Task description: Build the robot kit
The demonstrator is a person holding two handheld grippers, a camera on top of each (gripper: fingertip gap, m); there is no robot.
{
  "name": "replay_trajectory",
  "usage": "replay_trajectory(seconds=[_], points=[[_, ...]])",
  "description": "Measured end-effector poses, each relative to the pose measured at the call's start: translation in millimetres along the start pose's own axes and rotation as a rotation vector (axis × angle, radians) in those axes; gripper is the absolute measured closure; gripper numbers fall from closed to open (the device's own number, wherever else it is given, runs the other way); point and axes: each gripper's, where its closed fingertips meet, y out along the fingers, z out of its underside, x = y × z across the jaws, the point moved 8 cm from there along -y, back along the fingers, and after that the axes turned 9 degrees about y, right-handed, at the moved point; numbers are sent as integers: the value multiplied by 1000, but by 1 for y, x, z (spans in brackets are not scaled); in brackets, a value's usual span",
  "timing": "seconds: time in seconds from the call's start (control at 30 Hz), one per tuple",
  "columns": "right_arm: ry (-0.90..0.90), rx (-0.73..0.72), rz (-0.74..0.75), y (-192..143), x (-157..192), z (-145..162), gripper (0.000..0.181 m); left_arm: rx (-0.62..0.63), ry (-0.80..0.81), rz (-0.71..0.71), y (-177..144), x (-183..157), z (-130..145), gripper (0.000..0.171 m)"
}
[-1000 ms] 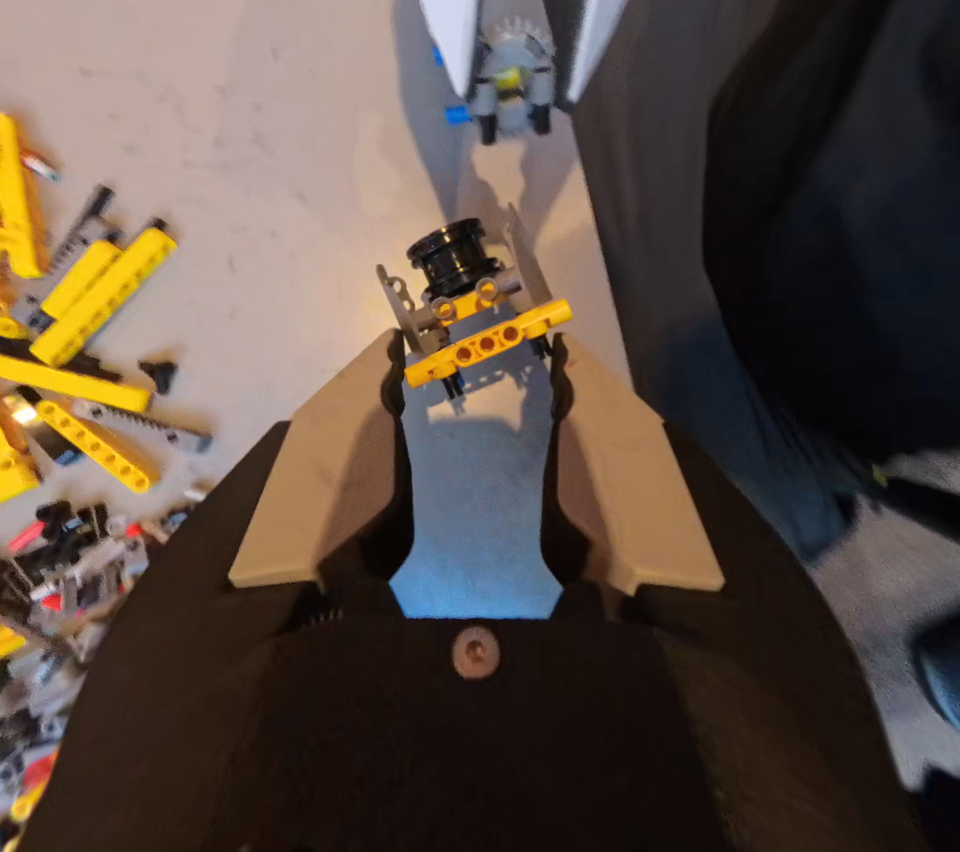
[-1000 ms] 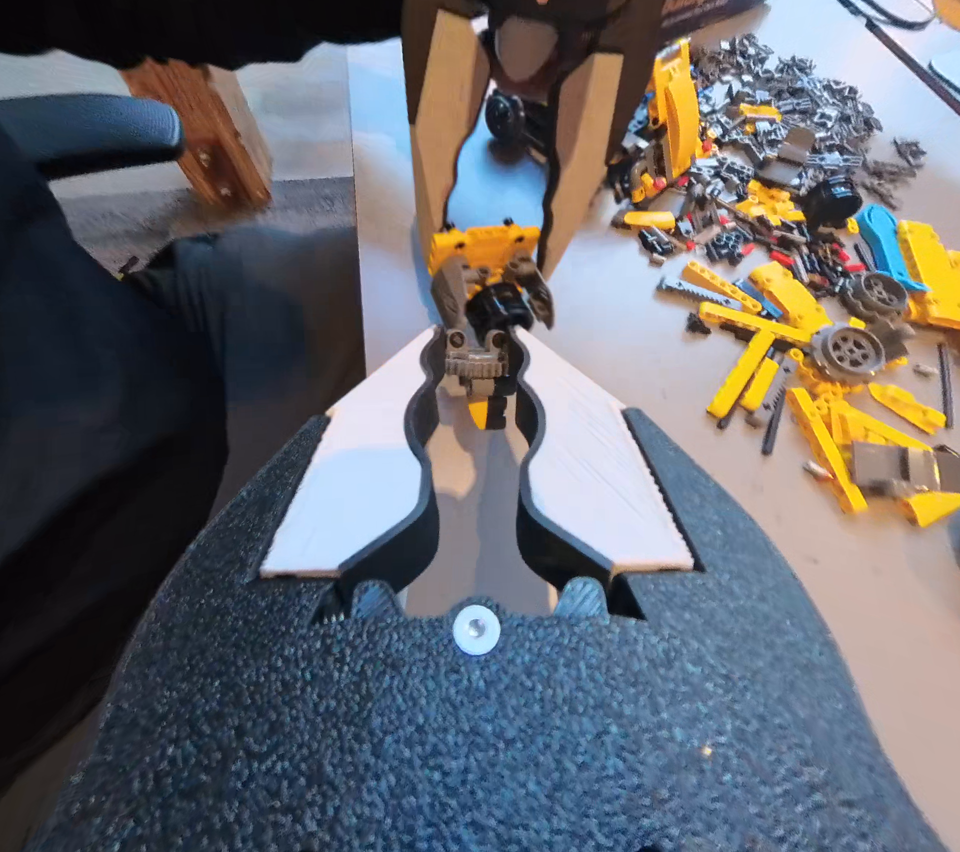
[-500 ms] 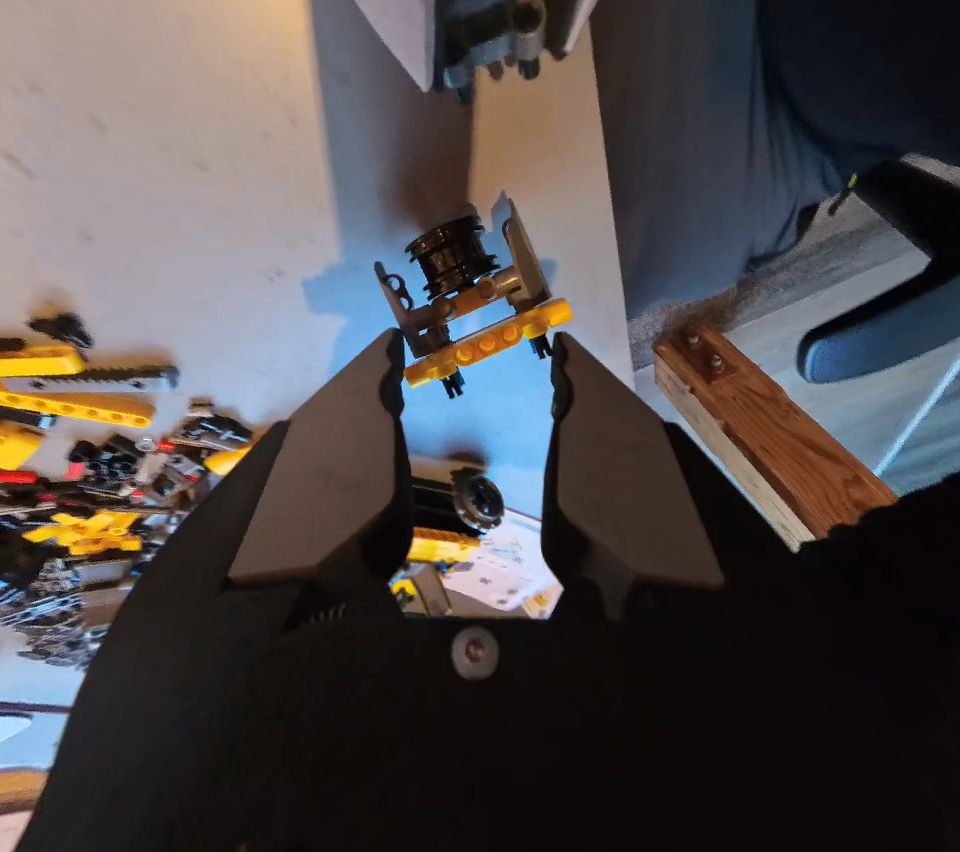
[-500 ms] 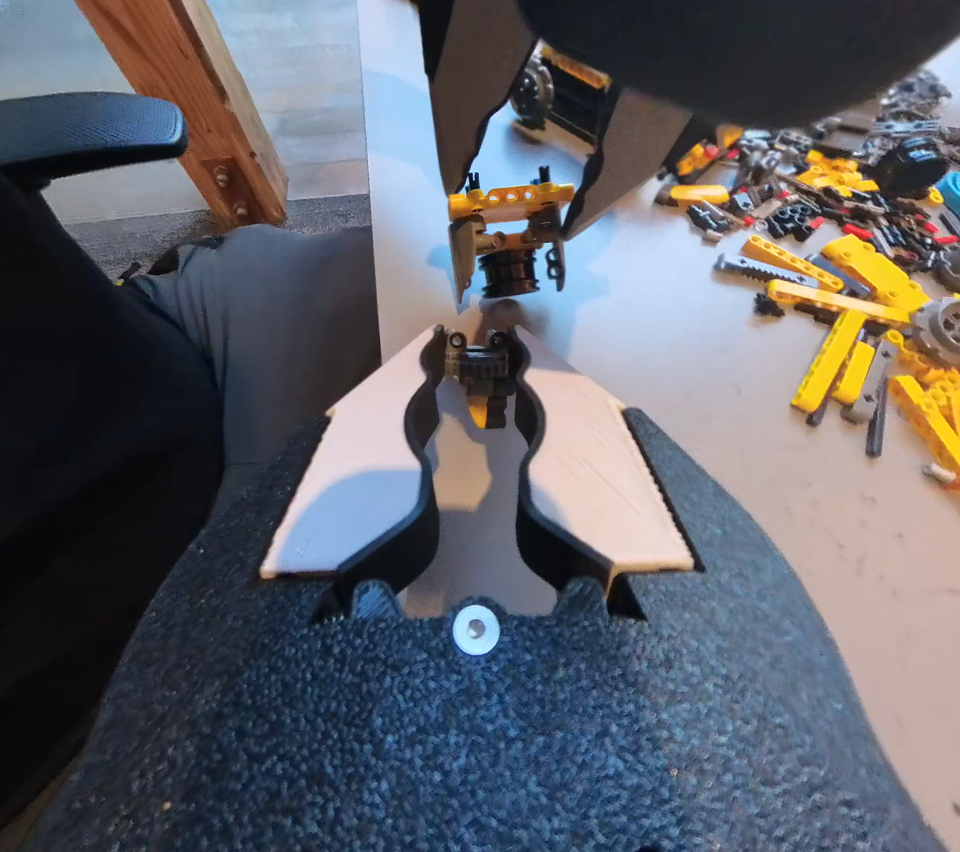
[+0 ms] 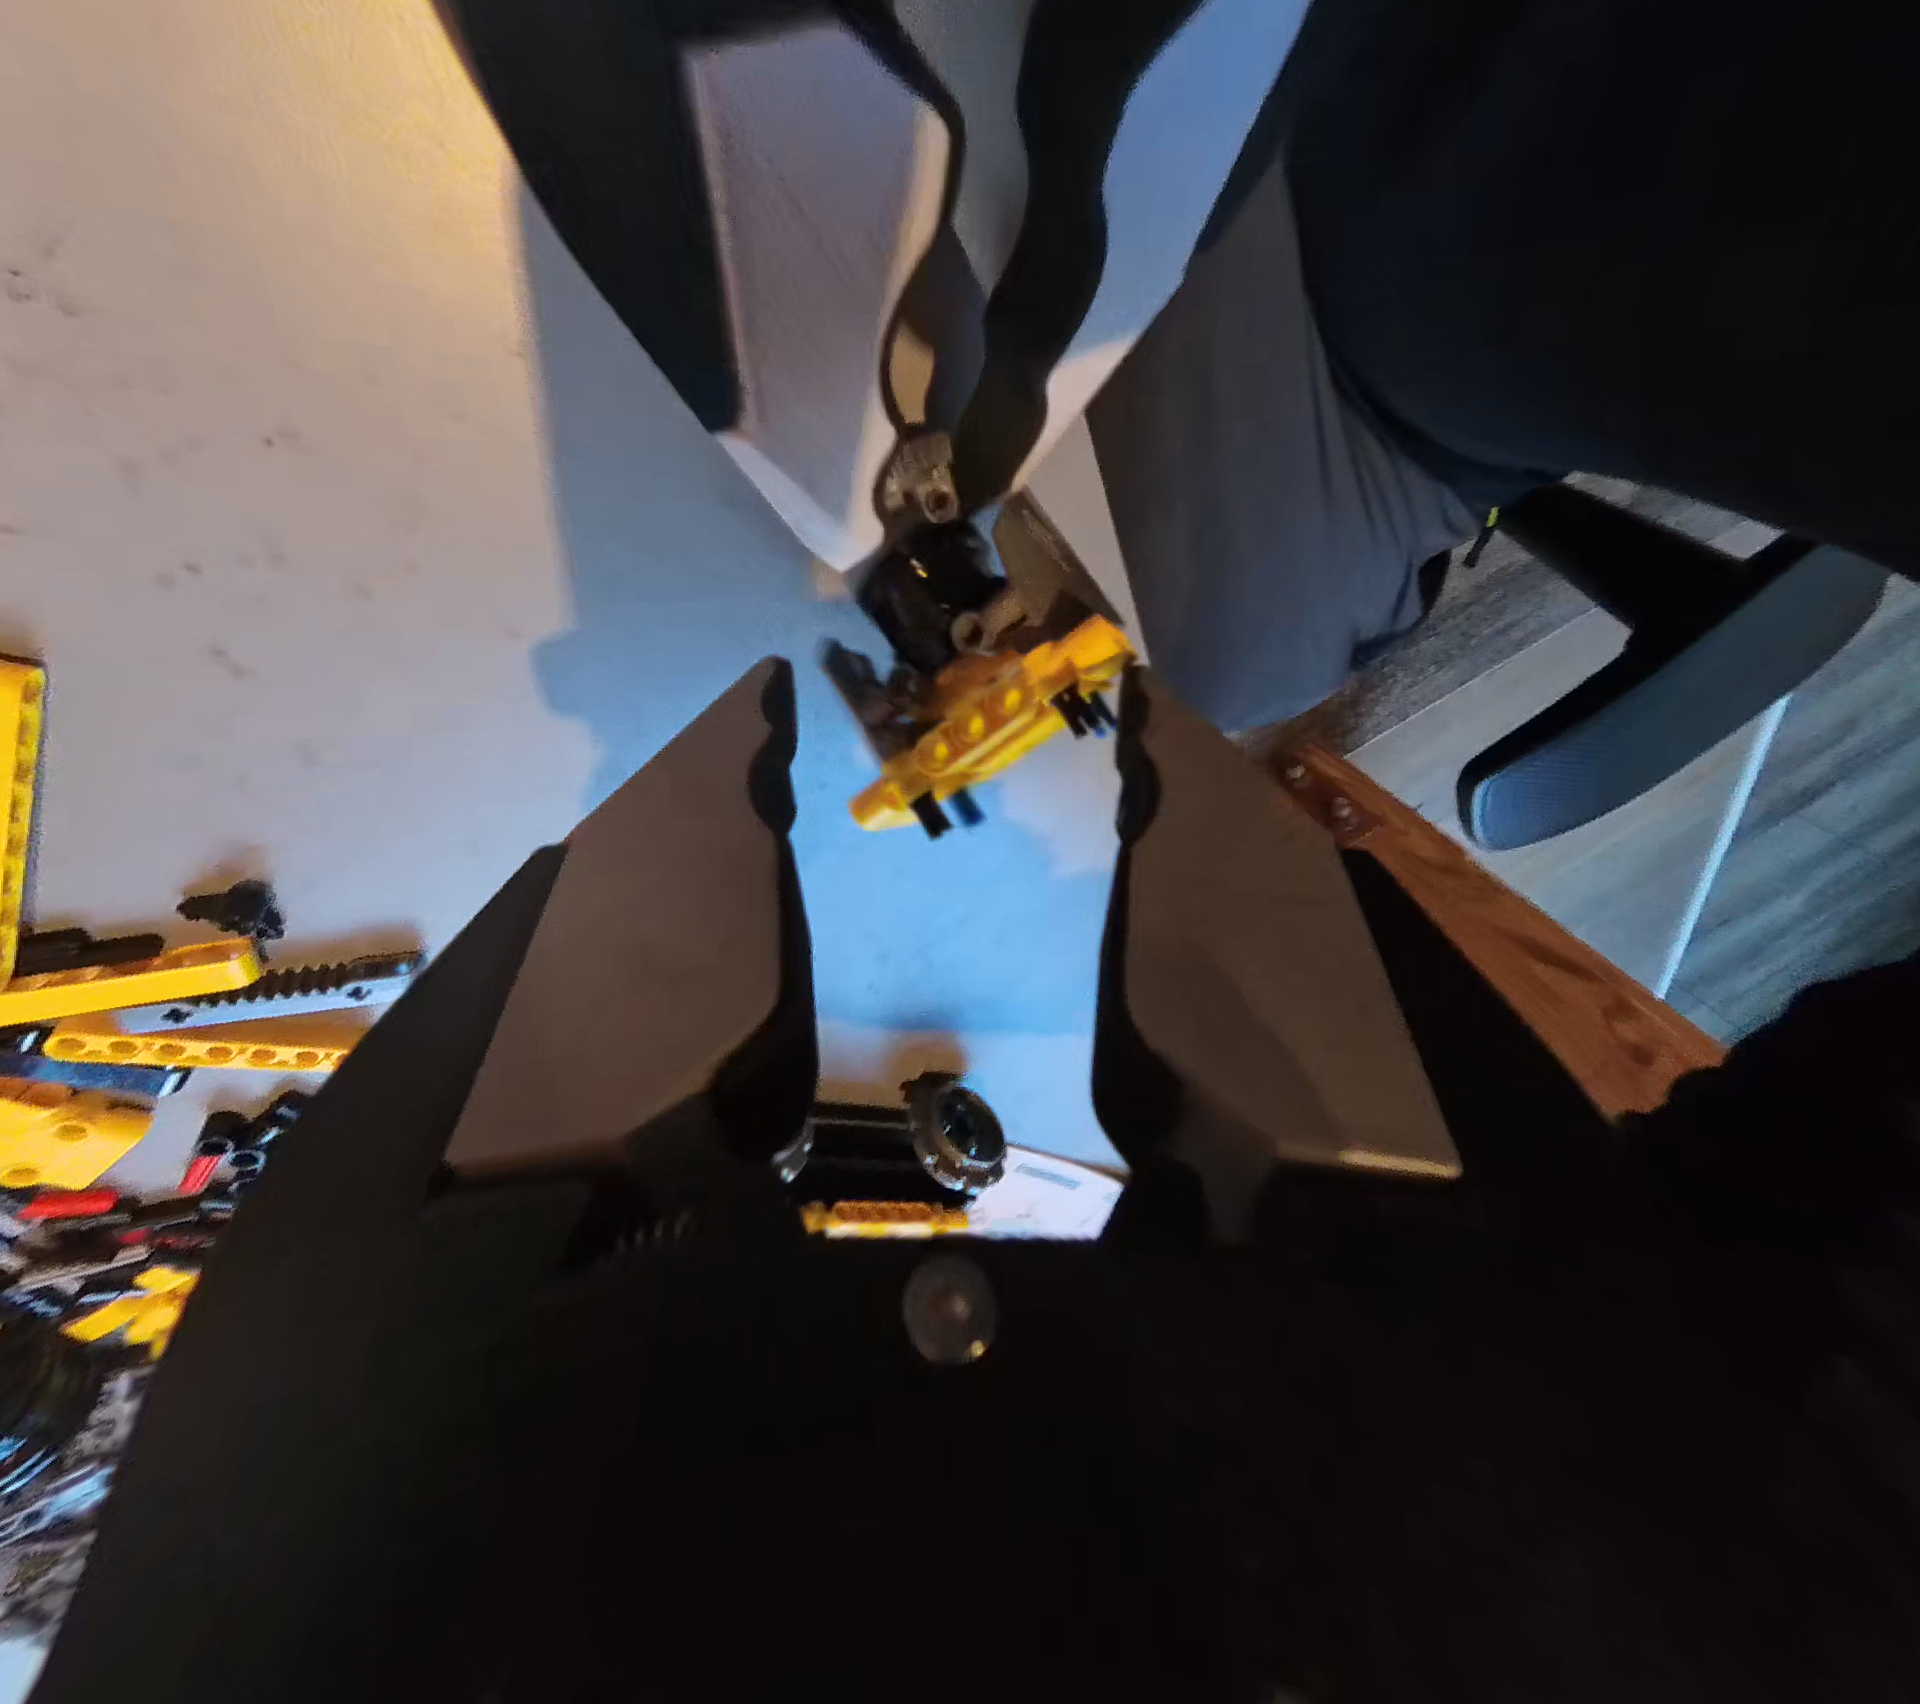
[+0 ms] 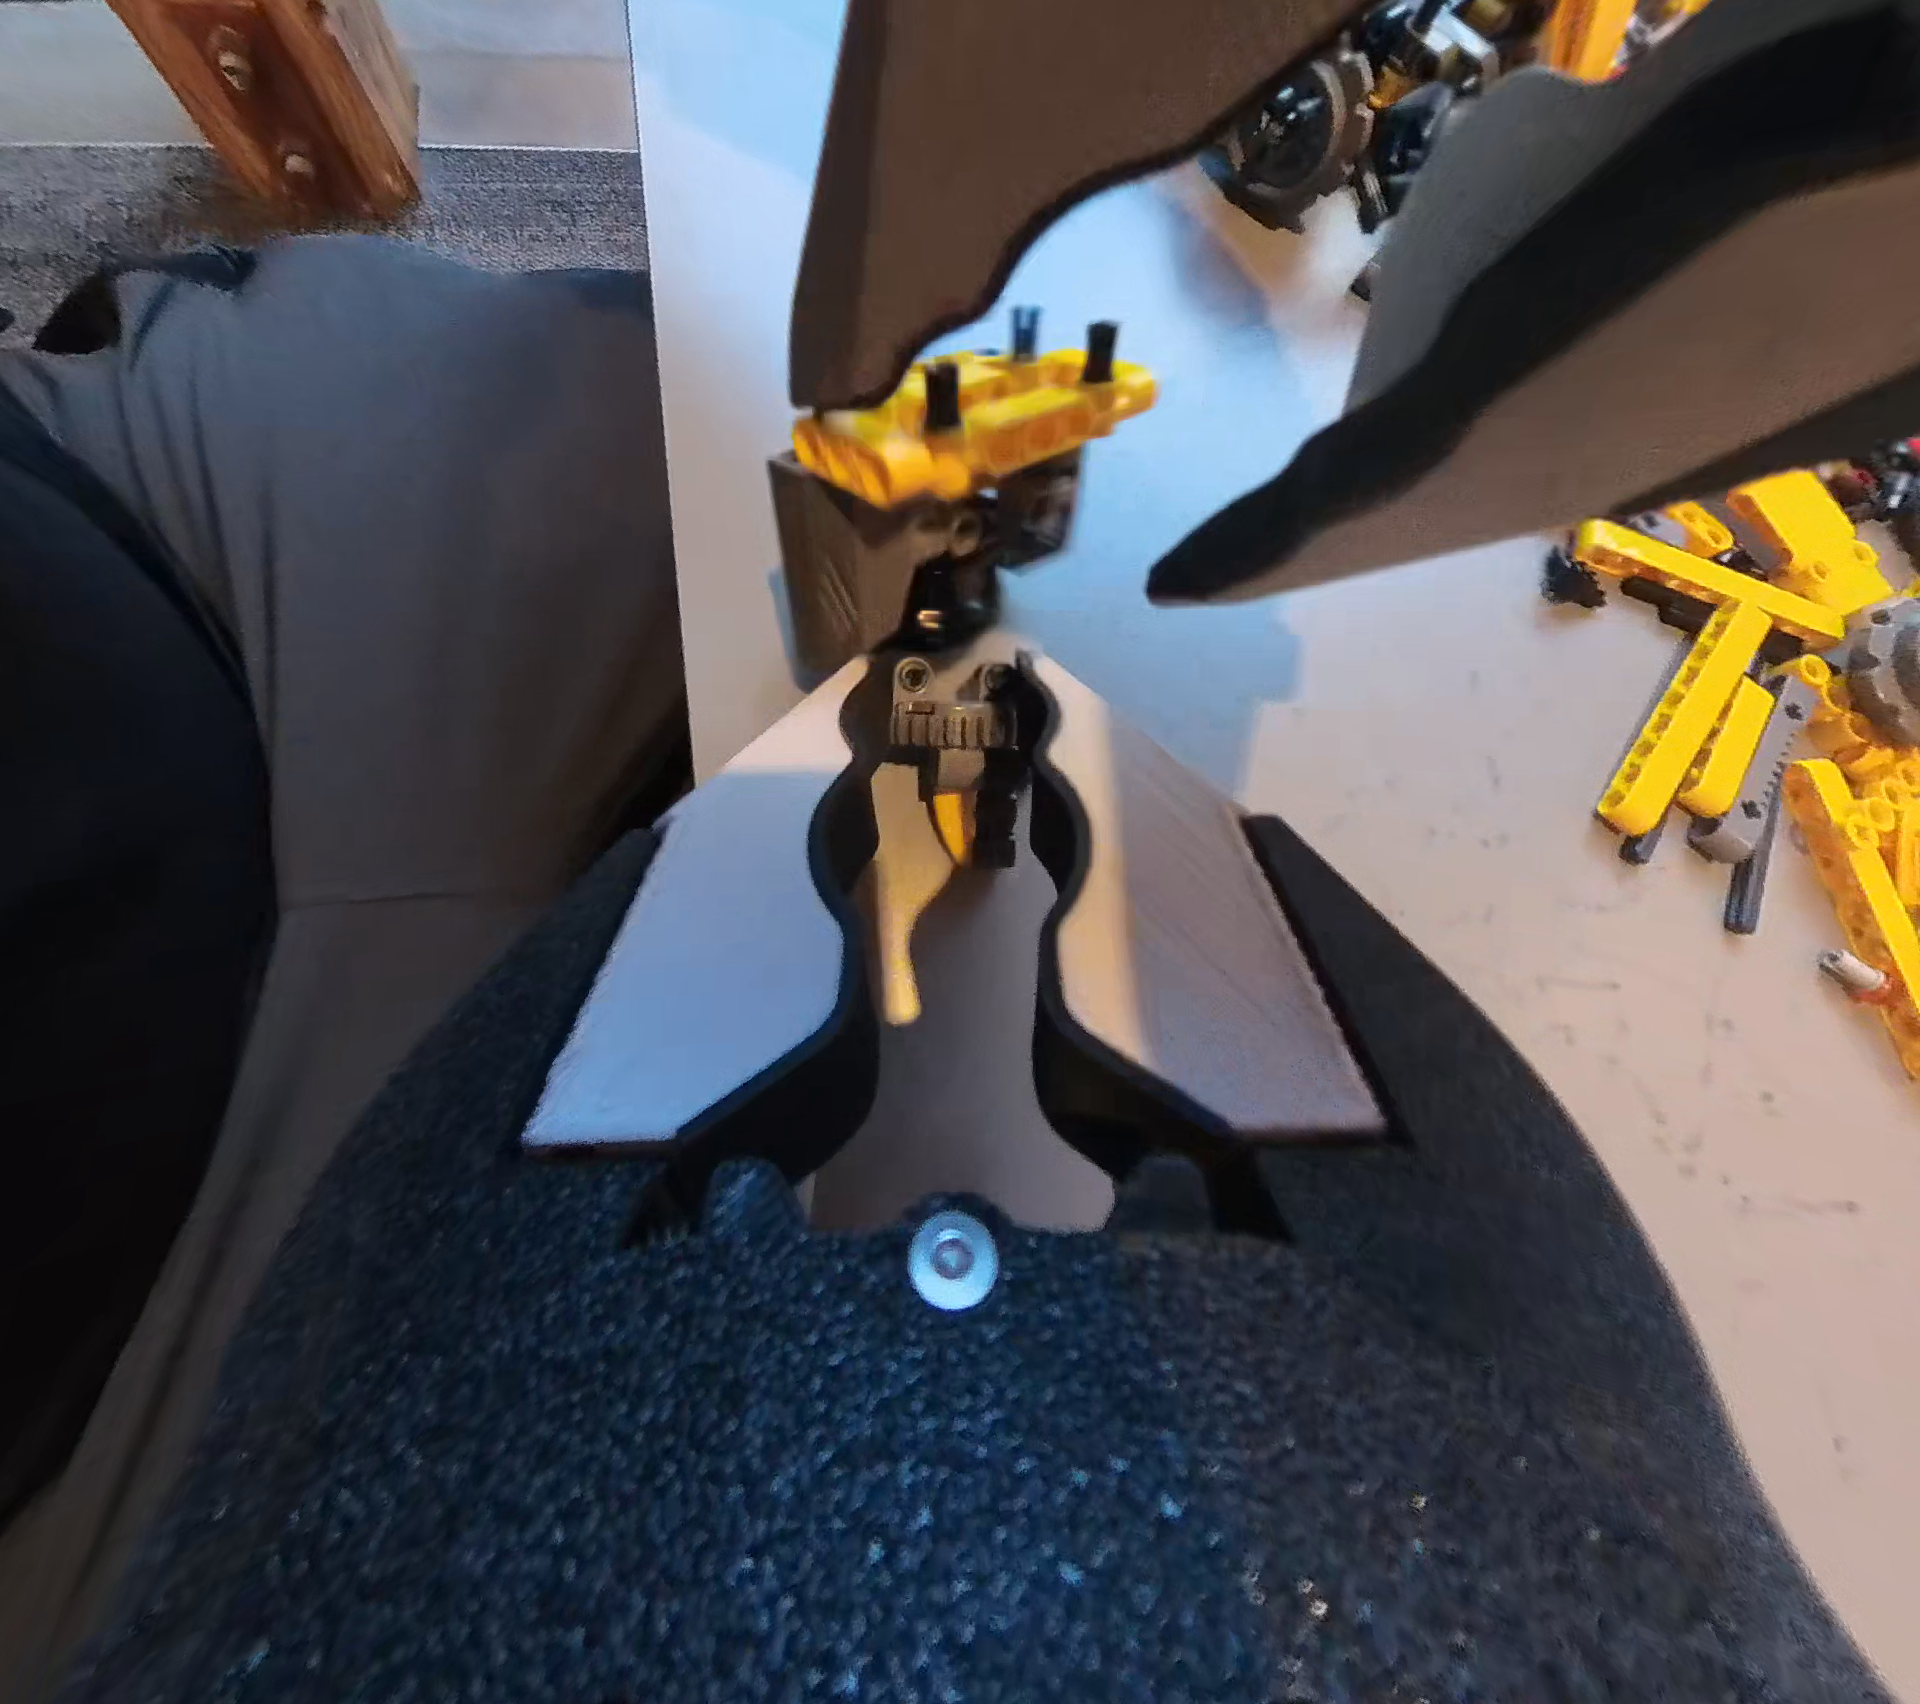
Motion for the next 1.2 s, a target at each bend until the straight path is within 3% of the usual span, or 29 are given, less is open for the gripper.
replay_trajectory(seconds=[0.03, 0.2, 0.3, 0.37, 0.4, 0.43, 0.53, 0.63, 0.77, 0.87, 0.93, 1.03, 1.1, 1.2], points=[[1, 1, -5, 1, 0, -1, 159, -13, -19, -3, -1, 2, -1, 109], [-6, -1, 56, -7, -4, 5, 158, -132, -96, -153, -14, 8, 12, 96], [6, -2, 74, -11, -7, 9, 158, -254, -191, -279, -21, 1, 29, 97], [15, -4, 82, -14, -10, 11, 158, -330, -358, -374, -24, -7, 42, 95], [19, -9, 85, -15, -11, 12, 158, -374, -461, -415, -26, -13, 47, 85], [23, -16, 87, -16, -12, 12, 158, -440, -549, -435, -25, -23, 47, 75], [47, -50, 51, -21, -14, 11, 158, -643, -654, -453, -11, -49, 31, 77], [95, -104, -13, -26, -19, 9, 158, -586, -731, -530, 15, -57, 24, 76], [126, -182, -104, -32, -21, 5, 158, -526, -735, -570, 34, -57, 22, 100], [115, -246, -164, -35, -18, -1, 158, -459, -725, -546, 42, -55, 29, 109], [121, -250, -168, -34, -18, -1, 158, -421, -722, -546, 43, -55, 33, 107], [118, -234, -161, -32, -18, -1, 158, -474, -686, -603, 32, -61, 30, 102], [112, -209, -153, -29, -18, 0, 158, -509, -705, -664, 23, -65, 32, 93], [90, -174, -125, -25, -16, 1, 158, -539, -895, -720, 21, -71, 41, 39]])
